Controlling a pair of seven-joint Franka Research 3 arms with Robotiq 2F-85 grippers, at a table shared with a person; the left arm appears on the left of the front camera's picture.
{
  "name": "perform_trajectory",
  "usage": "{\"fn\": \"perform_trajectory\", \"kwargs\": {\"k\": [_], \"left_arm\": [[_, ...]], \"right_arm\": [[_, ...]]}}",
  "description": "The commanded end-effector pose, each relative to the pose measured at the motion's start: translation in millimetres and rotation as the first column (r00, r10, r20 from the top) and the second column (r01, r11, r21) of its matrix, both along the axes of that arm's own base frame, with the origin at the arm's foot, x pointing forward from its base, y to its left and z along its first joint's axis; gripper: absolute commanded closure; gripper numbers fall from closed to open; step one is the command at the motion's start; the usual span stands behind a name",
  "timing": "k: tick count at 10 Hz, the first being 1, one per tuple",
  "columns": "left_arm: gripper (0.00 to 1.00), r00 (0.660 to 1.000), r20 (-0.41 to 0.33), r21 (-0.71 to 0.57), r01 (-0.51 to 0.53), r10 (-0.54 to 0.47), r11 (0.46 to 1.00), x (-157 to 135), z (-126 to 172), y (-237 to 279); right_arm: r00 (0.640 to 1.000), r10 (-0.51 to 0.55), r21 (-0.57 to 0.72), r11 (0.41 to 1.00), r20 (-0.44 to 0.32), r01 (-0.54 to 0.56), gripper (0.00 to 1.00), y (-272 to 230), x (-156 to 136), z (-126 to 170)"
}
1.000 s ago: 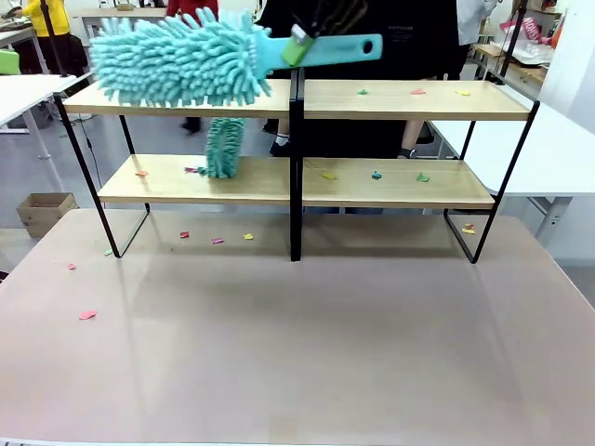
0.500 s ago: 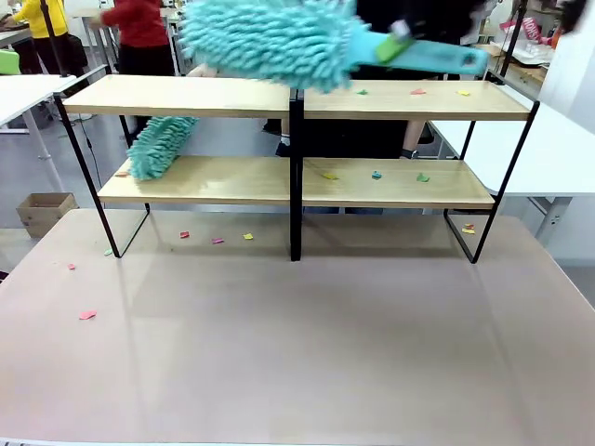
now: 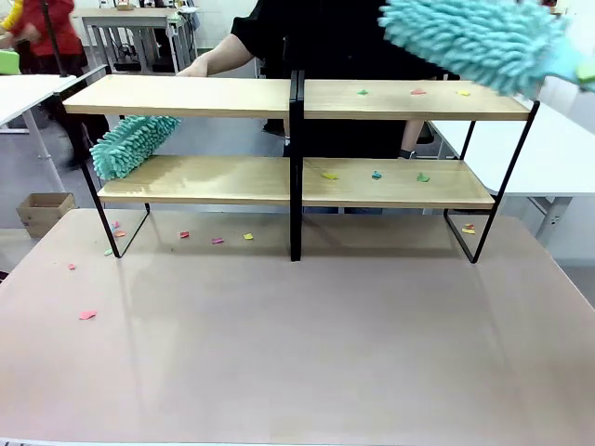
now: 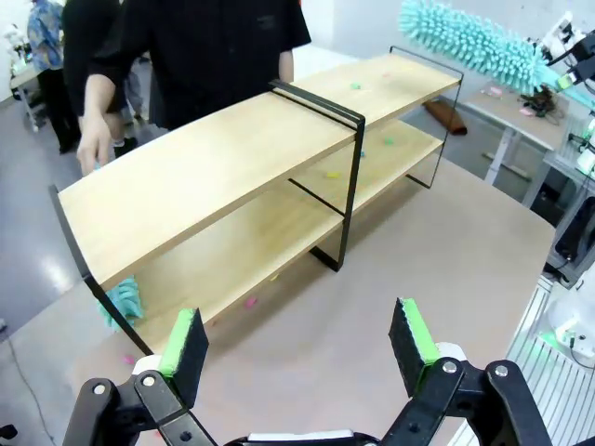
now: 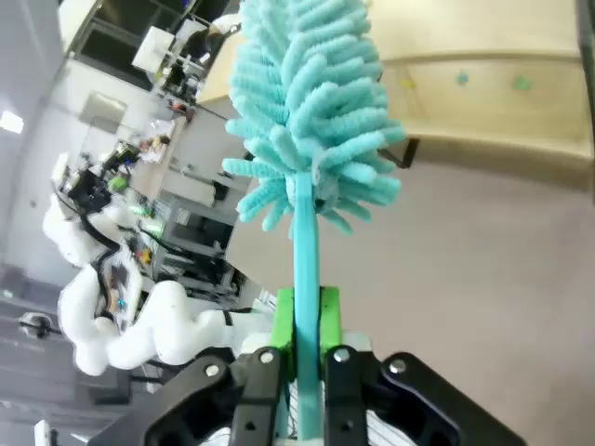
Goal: Clean the shelves.
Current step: Clean a randomly selected level of the Shelf with the Duster.
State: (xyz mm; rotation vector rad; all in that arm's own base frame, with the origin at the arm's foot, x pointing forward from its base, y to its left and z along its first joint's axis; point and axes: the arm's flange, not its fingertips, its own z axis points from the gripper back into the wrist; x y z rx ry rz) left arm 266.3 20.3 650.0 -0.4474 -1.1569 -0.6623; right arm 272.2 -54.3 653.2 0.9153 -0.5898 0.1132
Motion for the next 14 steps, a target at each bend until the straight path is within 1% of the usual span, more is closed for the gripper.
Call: {"fn": "perform_trajectory", "kwargs": {"k": [1,2,3,4,5,6,7,8,9,14], "left_arm": [[0.00,1.000,-0.005,0.001,0.002,-0.002,1.000,0,-1,0],[0.00,1.000,-0.005,0.001,0.002,-0.002,1.000,0,-1,0],[0.00,1.000,-0.005,0.001,0.002,-0.002,1.000,0,-1,0],[0.00,1.000,-0.005,0.001,0.002,-0.002,1.000,0,-1,0],[0.00,1.000,-0.005,0.001,0.002,-0.002,1.000,0,-1,0],[0.00,1.000,-0.005,0.001,0.002,-0.002,1.000,0,-1,0],[0.00,1.000,-0.005,0.001,0.002,-0.002,1.000,0,-1,0],[0.00,1.000,-0.005,0.001,0.002,-0.002,1.000,0,-1,0],[0.00,1.000,-0.005,0.001,0.002,-0.002,1.000,0,-1,0],[0.00,1.000,-0.005,0.001,0.002,-0.002,1.000,0,-1,0]], "right_arm": [[0.994,-0.089,0.082,0.992,-0.064,0.095,0.88,-41,-22,-5],[0.992,-0.120,0.117,0.985,-0.046,0.125,0.88,-67,-43,-6],[0.987,-0.154,0.137,0.978,-0.047,0.159,0.88,-93,-71,-11],[0.982,-0.173,0.136,0.974,-0.074,0.182,0.88,-115,-96,-19],[0.975,-0.174,0.133,0.972,-0.140,0.193,0.88,-137,-120,-34],[0.973,-0.149,0.162,0.971,-0.175,0.178,0.88,-153,-141,-50],[0.981,-0.081,0.198,0.973,-0.175,0.116,0.88,-164,-161,-69],[0.982,-0.080,0.228,0.967,-0.169,0.118,0.88,-166,-169,-85],[0.976,-0.142,0.173,0.970,-0.168,0.171,0.88,-154,-151,-58],[0.976,-0.142,0.173,0.970,-0.168,0.171,0.88,-154,-151,-58]]}}
